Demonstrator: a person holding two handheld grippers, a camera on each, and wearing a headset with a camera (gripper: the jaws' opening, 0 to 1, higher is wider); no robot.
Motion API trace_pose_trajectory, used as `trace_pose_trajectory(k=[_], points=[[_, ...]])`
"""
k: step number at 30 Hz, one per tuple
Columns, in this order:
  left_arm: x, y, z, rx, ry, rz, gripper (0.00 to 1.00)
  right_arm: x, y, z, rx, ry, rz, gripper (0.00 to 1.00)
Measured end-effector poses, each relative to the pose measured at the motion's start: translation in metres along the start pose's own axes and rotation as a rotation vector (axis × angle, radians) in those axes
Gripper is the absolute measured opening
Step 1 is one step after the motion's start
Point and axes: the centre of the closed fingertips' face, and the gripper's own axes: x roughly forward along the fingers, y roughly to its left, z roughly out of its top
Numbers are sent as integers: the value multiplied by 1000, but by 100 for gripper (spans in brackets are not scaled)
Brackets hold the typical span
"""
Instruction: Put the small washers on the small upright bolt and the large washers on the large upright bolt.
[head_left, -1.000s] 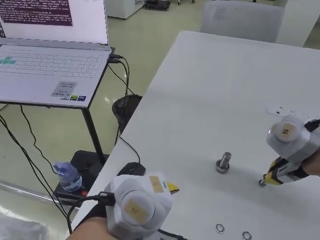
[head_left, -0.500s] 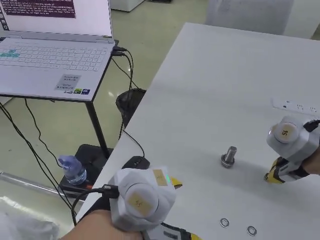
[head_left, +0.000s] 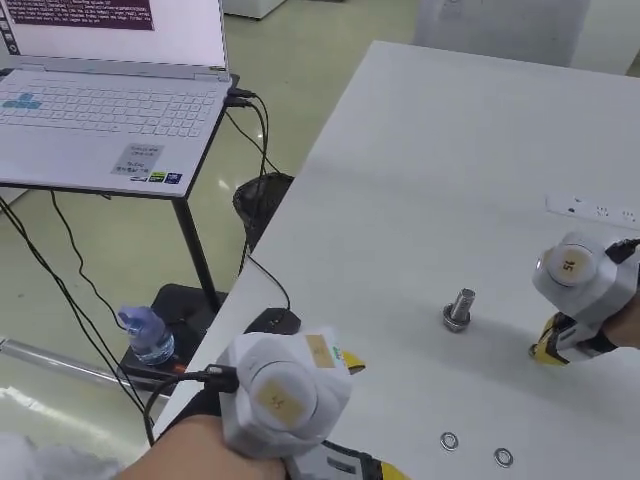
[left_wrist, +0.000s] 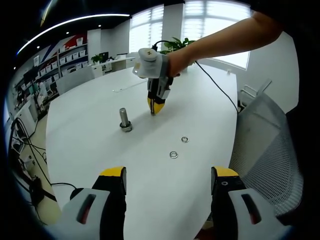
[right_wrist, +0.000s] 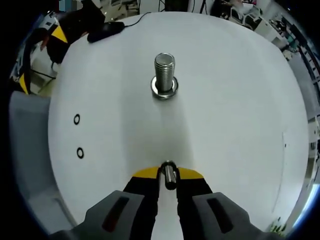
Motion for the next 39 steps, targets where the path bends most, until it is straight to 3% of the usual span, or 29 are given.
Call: trace_pose_trajectory(k=[12, 19, 28, 30, 39], points=[[-2, 0, 1, 1, -5, 6, 68, -1, -1, 1, 4, -5, -5, 21], [-4, 0, 3, 6, -8, 10, 68, -10, 2, 15, -43, -48, -10, 28], [-8, 2, 7, 12, -15, 15, 69, -22, 16, 33, -79, -95, 8, 30], [-8, 3, 7, 16, -16, 19, 69, -20, 16, 33, -91, -100, 11, 30], [-10, 3, 7, 11, -13, 28, 71, -23, 40, 34, -124, -121, 30, 31]])
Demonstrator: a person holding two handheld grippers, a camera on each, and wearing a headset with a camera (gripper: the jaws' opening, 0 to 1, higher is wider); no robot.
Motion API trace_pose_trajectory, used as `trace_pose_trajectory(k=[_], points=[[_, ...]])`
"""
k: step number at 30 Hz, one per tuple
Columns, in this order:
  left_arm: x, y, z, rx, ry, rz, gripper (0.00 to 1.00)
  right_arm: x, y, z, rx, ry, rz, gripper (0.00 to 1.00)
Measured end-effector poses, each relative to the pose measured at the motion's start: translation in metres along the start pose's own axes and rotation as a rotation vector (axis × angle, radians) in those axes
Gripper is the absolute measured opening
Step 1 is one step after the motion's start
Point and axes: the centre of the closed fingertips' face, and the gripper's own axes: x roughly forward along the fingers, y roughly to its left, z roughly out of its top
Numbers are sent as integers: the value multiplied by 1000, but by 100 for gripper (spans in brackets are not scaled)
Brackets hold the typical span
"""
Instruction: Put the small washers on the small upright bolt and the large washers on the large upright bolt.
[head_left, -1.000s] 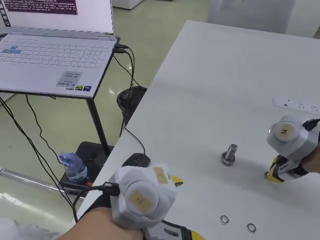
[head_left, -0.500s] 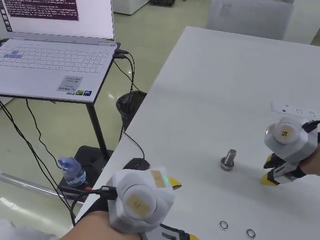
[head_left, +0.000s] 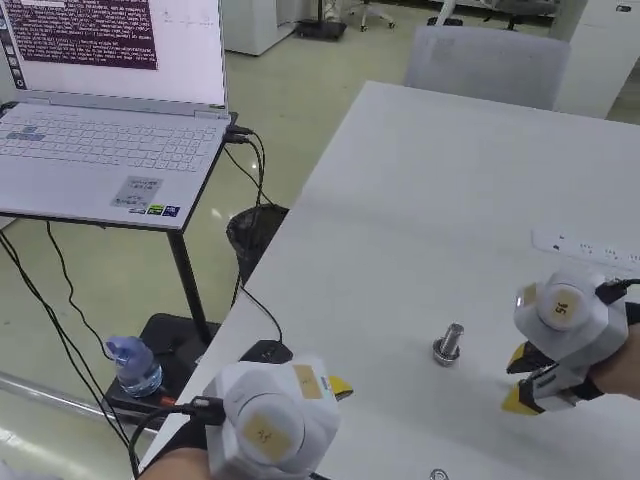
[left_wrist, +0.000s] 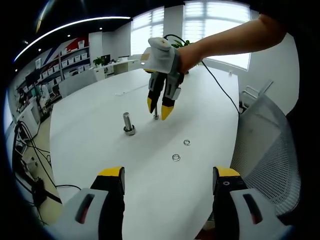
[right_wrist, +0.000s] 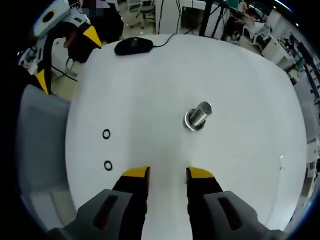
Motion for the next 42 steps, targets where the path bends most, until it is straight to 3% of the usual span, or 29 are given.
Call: trace_pose_trajectory(k=[3, 19, 31, 42], points=[[-2, -2, 4, -6, -20, -3, 73, -1, 12, 1, -2, -9, 11, 31], [-5, -6, 7, 9, -22, 13, 73, -1, 66, -3, -52, -18, 39, 30], [-7, -6, 7, 13, -27, 14, 73, 6, 89, -6, -96, -15, 48, 29], [-6, -7, 3, 32, -16, 13, 72, 26, 102, -12, -110, -3, 65, 27]])
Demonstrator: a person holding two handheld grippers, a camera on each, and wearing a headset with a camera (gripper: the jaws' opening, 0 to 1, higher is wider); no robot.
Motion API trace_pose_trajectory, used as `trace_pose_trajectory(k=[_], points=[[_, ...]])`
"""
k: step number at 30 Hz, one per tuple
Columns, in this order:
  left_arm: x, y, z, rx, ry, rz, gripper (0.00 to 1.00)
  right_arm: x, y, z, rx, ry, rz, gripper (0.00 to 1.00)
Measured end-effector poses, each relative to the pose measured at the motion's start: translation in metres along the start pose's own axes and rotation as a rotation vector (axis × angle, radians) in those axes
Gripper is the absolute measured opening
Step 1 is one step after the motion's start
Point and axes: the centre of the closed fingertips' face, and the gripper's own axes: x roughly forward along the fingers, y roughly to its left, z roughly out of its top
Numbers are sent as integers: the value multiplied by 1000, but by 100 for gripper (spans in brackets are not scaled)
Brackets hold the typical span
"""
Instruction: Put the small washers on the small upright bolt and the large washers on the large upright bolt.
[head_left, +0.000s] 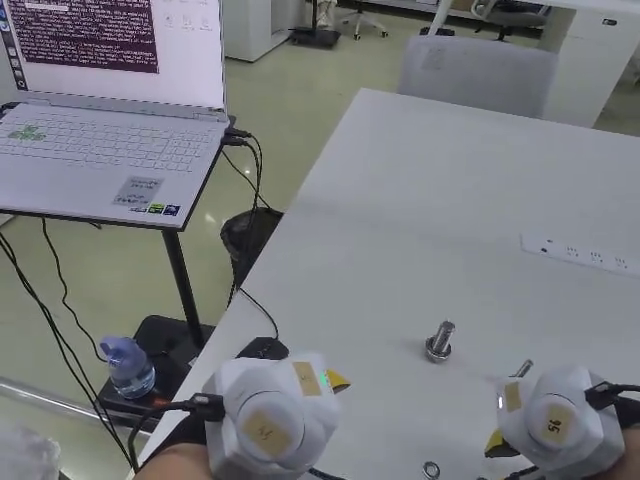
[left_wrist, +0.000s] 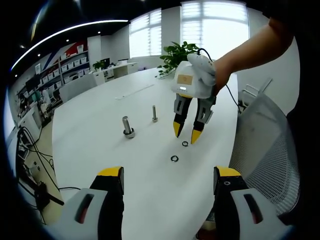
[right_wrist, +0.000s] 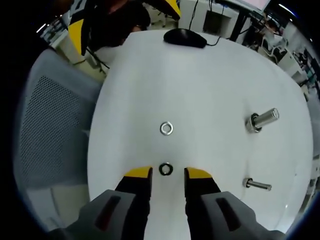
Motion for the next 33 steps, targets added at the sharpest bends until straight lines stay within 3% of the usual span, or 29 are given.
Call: trace_pose_trajectory(k=[10, 33], points=[[1, 0, -3, 15, 11, -4, 72, 9, 2, -7, 6, 20, 5, 23], [3, 3, -3, 12, 10, -13, 71, 9, 2, -7, 9, 20, -22, 14]])
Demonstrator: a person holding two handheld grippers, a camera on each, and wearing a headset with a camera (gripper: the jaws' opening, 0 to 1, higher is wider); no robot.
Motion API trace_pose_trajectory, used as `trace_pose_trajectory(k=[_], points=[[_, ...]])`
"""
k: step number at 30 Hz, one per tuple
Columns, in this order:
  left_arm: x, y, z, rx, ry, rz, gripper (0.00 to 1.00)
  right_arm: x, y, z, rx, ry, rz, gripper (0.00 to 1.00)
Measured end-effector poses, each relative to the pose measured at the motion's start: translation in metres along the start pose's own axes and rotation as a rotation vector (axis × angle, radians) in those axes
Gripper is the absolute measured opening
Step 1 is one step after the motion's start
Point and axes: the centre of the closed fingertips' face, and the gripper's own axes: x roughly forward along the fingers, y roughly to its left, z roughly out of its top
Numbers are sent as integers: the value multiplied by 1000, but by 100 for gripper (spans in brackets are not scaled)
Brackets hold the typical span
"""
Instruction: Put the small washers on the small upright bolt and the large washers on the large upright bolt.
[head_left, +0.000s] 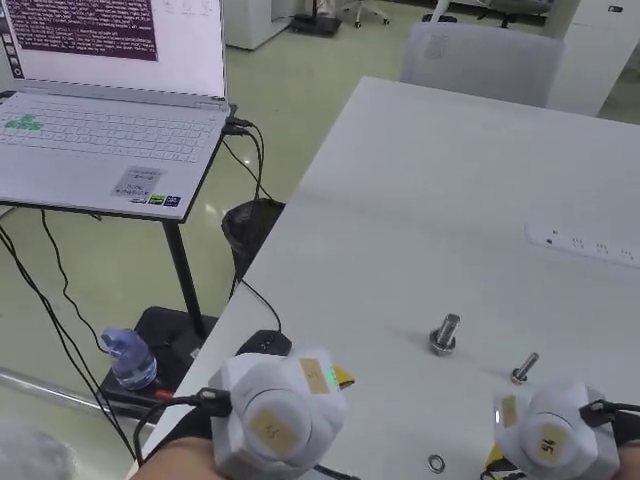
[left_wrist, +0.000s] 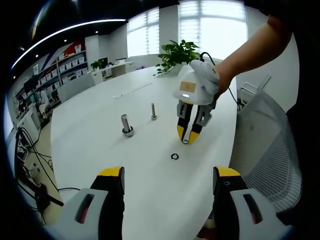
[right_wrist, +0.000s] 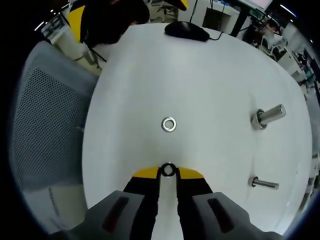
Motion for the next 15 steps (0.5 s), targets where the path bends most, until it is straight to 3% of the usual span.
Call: trace_pose_trajectory(k=[15], points=[[1, -1, 0, 7, 10, 1, 72, -4, -4, -4, 62, 10, 9, 13]])
